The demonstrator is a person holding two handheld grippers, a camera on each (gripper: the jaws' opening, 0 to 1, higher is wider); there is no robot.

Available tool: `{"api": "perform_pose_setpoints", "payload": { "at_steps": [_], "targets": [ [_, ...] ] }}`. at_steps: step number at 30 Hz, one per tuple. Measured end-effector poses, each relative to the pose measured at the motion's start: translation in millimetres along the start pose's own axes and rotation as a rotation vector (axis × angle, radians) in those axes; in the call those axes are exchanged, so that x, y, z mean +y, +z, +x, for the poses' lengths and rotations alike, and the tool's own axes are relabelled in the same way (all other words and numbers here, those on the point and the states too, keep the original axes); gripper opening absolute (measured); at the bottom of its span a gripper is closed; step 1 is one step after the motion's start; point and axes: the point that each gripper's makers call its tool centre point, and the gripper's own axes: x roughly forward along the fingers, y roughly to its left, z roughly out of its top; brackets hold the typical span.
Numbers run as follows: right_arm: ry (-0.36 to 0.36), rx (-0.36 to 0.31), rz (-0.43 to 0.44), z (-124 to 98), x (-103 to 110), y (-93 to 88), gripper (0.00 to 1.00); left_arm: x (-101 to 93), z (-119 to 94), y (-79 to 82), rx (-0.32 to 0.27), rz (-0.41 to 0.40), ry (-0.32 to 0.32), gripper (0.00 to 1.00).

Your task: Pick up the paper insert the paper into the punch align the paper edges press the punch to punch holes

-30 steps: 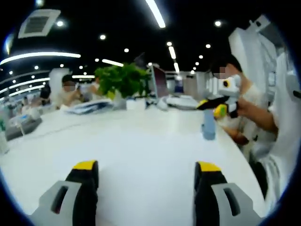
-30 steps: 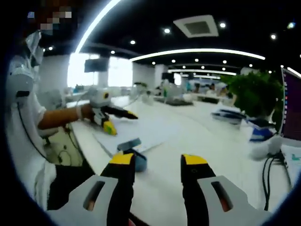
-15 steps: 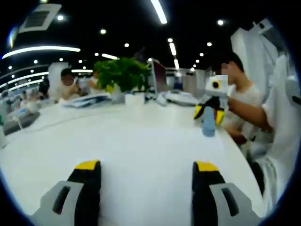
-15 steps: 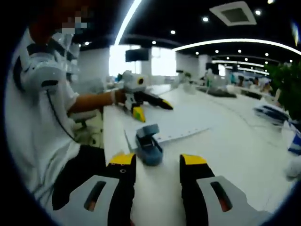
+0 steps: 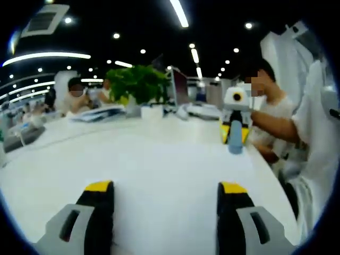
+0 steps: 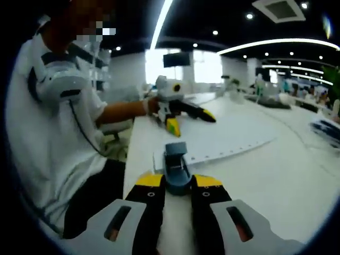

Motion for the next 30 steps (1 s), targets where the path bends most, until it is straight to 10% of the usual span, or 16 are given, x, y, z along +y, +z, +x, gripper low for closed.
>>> {"api": "perform_pose_setpoints", "payload": {
  "at_steps": [30],
  "targets": [
    [0.090, 0.018, -0.040, -1, 16, -1.1, 0.23, 4.3, 0, -2.0, 0.003, -0.002, 0.002, 0.79]
  ]
}}
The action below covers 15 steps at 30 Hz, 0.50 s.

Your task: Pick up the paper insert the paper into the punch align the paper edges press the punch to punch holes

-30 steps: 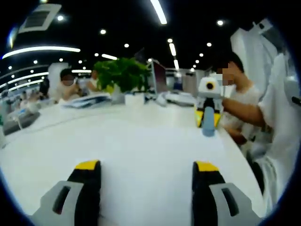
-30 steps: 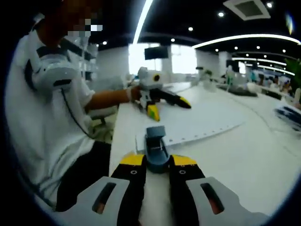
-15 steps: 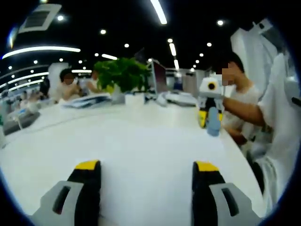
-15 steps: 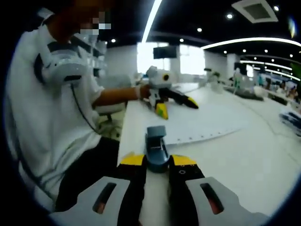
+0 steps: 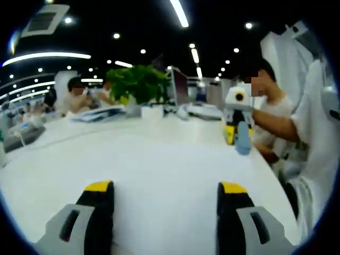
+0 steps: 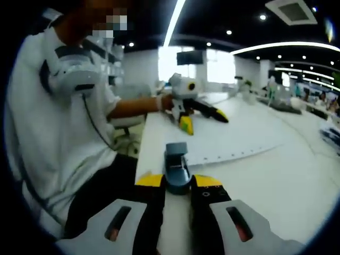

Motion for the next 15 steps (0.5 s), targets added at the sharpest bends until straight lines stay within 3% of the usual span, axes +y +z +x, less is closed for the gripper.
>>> {"api": "perform_pose_setpoints", "payload": {
  "at_steps": [4, 6, 9, 11, 15],
  "targets": [
    [-0.005, 0.002, 0.019, 0, -1, -0.3, 0.24, 1.6, 1, 0.0, 0.000, 0.000, 0.000, 0.79],
    [-0.022, 0.009, 0.027, 1, -2, -2.2, 0.32, 1.9, 1, 0.1, 0.000, 0.001, 0.000, 0.79],
    [-0.045, 0.014, 0.034, 1, -6, -4.9, 0.33, 3.1, 1, 0.2, 0.003, 0.002, 0.004, 0.80],
    [-0.062, 0.000, 0.041, -2, -8, -3.6, 0.34, 4.2, 1, 1.8, -0.002, 0.006, 0.006, 0.81],
    [-0.138, -0.071, 0.070, -12, -11, 11.6, 0.35, 6.9, -5, 17.9, -0.070, -0.031, 0.001, 0.81]
  ]
}}
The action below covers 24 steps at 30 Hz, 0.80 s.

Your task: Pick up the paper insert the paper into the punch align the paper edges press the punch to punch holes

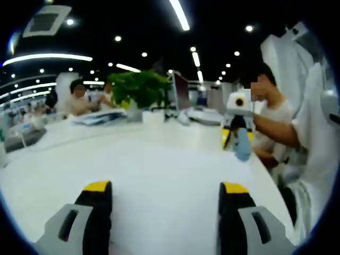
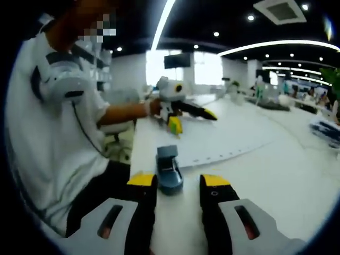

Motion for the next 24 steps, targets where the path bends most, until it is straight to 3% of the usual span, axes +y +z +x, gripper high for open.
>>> {"api": "perform_pose_setpoints", "payload": {
  "at_steps": [5, 9, 12, 13, 21, 24],
  "targets": [
    [-0.172, -0.068, 0.018, -26, -7, 17.3, 0.43, -15.6, -2, 19.9, -0.031, 0.036, -0.016, 0.81],
    [-0.342, -0.129, 0.020, -49, -16, 30.9, 0.42, -57.6, 17, 38.8, -0.039, 0.117, -0.106, 0.81],
    [-0.465, -0.143, 0.000, -61, -22, 37.6, 0.42, -82.4, 35, 44.7, -0.047, 0.129, -0.158, 0.81],
    [-0.506, -0.152, 0.018, -66, -24, 39.5, 0.42, -98.4, 49, 47.1, -0.055, 0.133, -0.192, 0.81],
    [-0.652, -0.198, 0.103, -81, -30, 43.9, 0.42, -154.2, 104, 22.9, 0.023, 0.214, -0.317, 0.80],
    [-0.705, -0.198, 0.135, -80, -32, 35.6, 0.42, -157.2, 113, 17.5, 0.021, 0.190, -0.335, 0.78]
  ]
}}
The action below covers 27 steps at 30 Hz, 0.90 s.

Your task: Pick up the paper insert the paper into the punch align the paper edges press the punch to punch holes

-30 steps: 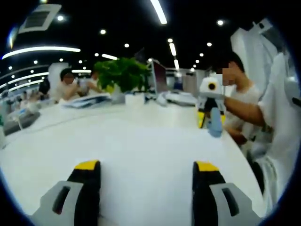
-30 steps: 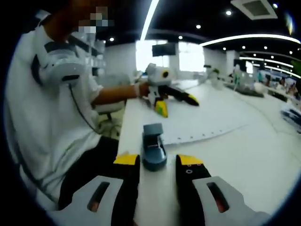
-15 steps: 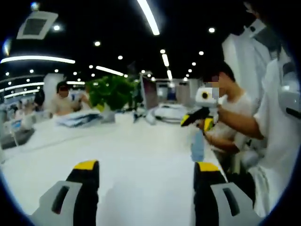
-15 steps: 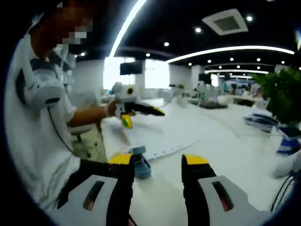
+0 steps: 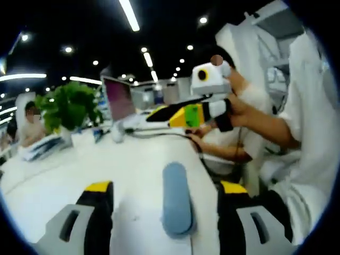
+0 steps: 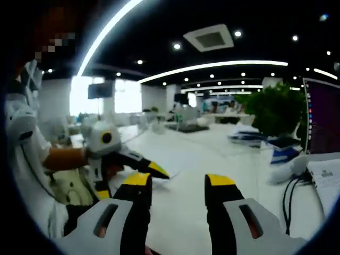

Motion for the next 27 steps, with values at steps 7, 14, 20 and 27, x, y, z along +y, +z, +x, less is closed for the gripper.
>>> {"api": "perform_pose_setpoints", "payload": {
  "at_steps": [7, 14, 20, 27],
  "targets": [
    [-0.160, 0.103, -0.052, 8, -6, -34.7, 0.42, 20.4, -4, -1.4, -0.030, -0.048, -0.002, 0.71],
    [-0.198, 0.178, -0.110, 21, 8, -56.3, 0.42, 10.1, -5, -5.5, -0.011, -0.026, 0.006, 0.63],
    [-0.197, 0.179, -0.095, 22, 11, -58.6, 0.42, -11.1, -3, -1.7, -0.021, 0.027, -0.018, 0.53],
    [-0.198, 0.189, -0.103, 23, 10, -60.5, 0.41, -12.6, -3, -1.2, -0.023, -0.005, -0.017, 0.38]
  ]
}}
